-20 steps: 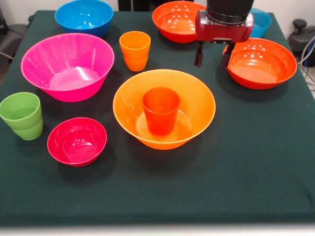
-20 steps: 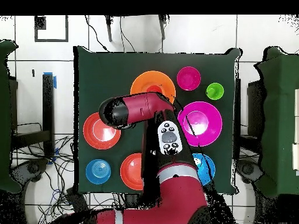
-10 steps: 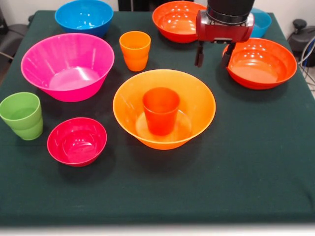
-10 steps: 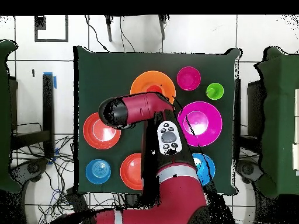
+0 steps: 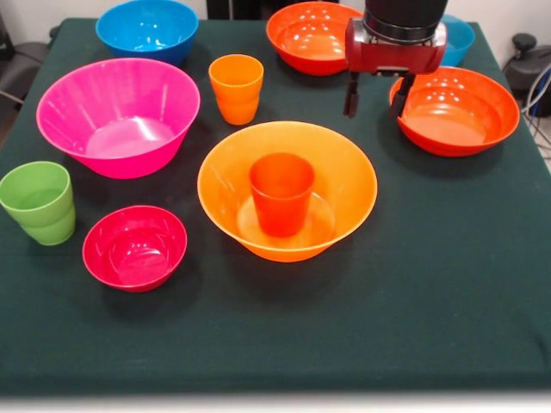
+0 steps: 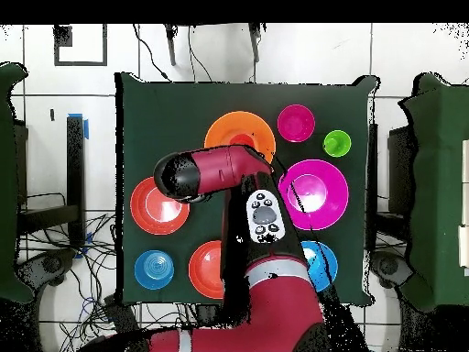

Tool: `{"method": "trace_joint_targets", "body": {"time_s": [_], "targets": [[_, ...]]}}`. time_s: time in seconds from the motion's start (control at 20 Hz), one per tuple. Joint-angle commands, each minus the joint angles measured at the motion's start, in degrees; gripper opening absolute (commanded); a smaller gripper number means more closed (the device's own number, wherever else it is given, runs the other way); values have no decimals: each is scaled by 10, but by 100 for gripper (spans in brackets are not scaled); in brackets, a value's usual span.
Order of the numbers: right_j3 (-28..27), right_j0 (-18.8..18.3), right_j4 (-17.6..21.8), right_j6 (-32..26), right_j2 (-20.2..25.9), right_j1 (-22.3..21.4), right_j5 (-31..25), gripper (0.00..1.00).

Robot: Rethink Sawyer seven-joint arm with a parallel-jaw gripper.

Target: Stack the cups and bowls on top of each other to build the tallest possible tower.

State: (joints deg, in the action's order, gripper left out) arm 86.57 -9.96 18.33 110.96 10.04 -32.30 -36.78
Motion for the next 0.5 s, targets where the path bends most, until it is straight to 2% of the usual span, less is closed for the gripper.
{"method": "trace_joint_targets", "body": {"time_s": [0.05, 0.5], "targets": [[-19, 32, -9, 58, 17, 44, 6, 100], [-27, 55, -15, 74, 5, 48, 0, 100]]}}
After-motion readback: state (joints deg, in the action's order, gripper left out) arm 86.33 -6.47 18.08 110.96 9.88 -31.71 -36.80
